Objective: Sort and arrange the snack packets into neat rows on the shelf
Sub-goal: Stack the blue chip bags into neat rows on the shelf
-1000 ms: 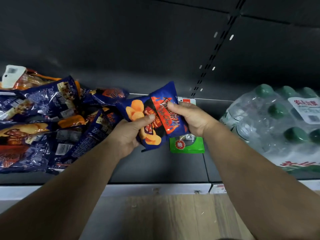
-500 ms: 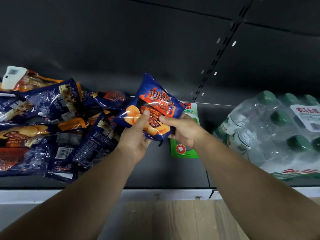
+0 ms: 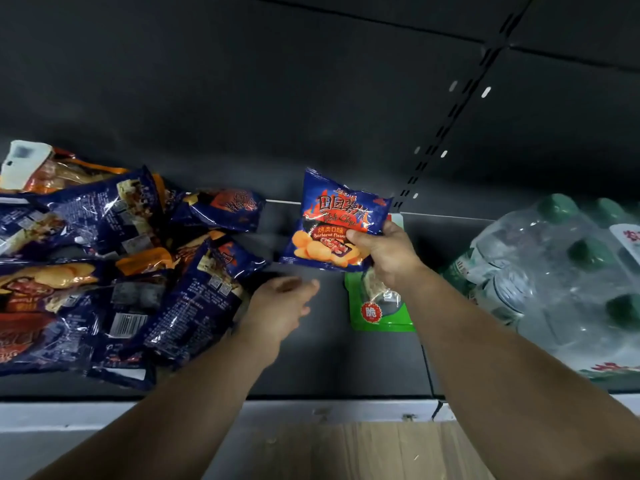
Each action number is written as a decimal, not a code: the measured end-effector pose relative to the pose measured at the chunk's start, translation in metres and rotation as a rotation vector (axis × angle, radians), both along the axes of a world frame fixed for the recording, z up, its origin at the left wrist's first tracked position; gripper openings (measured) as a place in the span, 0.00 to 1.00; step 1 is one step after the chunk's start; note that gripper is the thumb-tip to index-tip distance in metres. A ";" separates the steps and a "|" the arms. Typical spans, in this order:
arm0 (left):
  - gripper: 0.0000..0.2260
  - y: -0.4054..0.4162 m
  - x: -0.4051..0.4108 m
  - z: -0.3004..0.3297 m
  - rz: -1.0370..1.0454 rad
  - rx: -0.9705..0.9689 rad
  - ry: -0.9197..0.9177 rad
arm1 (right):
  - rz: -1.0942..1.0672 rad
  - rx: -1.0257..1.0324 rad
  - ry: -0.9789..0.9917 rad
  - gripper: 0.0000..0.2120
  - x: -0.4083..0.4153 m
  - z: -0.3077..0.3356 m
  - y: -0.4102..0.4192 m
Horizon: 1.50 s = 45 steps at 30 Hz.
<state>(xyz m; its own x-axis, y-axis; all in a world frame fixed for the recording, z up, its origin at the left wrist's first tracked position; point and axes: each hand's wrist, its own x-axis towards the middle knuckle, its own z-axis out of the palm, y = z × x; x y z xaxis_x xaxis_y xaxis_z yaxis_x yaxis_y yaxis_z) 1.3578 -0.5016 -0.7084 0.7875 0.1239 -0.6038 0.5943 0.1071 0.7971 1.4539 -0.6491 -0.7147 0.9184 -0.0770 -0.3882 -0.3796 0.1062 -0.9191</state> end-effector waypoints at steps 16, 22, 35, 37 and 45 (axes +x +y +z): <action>0.14 0.055 -0.018 0.022 -0.363 1.055 -0.809 | -0.026 -0.384 -0.046 0.12 0.043 -0.035 0.056; 0.23 0.082 -0.008 0.048 -0.250 1.256 -0.506 | -0.052 -0.442 -0.032 0.24 0.029 -0.034 0.050; 0.35 0.089 -0.017 0.045 -0.386 1.165 -0.087 | 0.079 -0.623 -0.100 0.20 0.008 -0.011 0.054; 0.37 0.091 -0.017 0.043 -0.410 1.167 -0.041 | 0.087 -0.639 -0.045 0.29 0.004 -0.012 0.049; 0.40 0.101 -0.022 0.034 -0.492 1.130 0.024 | 0.090 -0.654 0.072 0.24 0.003 -0.030 0.054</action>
<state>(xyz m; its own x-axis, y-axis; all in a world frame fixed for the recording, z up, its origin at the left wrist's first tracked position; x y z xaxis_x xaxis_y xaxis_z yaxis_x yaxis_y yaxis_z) 1.3356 -0.4003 -0.6741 0.8881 0.2796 -0.3649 0.3924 -0.8745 0.2850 1.4567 -0.5955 -0.7451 0.9056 -0.2422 -0.3482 -0.4241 -0.4997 -0.7553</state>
